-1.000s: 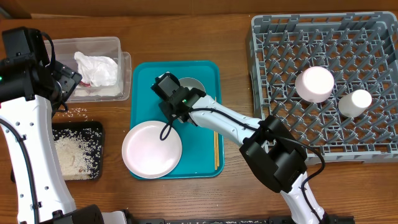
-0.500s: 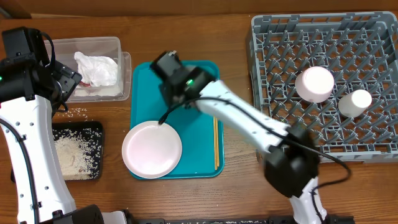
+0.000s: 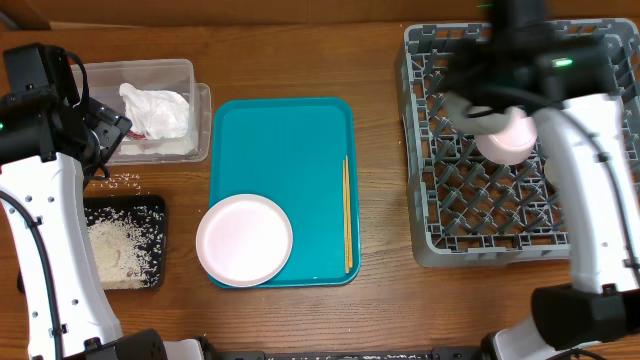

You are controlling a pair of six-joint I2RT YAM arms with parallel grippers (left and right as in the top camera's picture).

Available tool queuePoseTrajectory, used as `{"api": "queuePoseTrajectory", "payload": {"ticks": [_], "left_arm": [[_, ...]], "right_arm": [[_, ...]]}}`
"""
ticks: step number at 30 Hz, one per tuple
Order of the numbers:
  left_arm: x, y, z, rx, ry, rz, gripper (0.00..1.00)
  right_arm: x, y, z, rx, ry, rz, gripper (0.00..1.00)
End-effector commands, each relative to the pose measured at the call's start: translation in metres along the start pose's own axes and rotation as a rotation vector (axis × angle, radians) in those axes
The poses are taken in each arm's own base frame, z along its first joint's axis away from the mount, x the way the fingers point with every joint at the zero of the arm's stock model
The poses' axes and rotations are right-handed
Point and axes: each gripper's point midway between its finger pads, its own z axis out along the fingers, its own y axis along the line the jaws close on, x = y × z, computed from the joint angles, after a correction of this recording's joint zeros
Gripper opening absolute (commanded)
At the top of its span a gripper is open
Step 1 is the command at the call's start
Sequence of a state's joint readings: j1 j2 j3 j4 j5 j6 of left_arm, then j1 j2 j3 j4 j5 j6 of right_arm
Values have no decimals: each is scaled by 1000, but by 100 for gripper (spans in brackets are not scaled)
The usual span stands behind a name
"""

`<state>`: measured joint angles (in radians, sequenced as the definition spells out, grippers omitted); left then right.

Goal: Sort waste into correct bins and load items into the dishwasher
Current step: 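Carry the grey bowl into the rack and tilt it onto its side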

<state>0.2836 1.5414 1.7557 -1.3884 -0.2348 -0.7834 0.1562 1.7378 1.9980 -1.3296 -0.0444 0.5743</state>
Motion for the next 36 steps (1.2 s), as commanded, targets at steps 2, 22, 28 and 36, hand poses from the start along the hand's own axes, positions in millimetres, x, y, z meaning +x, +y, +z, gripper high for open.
{"api": "queuePoseTrajectory", "payload": {"ticks": [2,22,28,36], "left_arm": [[-2,-1,2,-2,0,-13,100],[-2,-1,2,-2,0,-13,100],[-2,-1,2,-2,0,-13,100],[-2,-1,2,-2,0,-13,100]], "right_arm": [[-4,-37,-17,-76,120,199,4],[25,-82,5,-344,396,310,4],[37,-86,13,-596,448,307,4],[59,-122,33,-681,469,412,4]]}}
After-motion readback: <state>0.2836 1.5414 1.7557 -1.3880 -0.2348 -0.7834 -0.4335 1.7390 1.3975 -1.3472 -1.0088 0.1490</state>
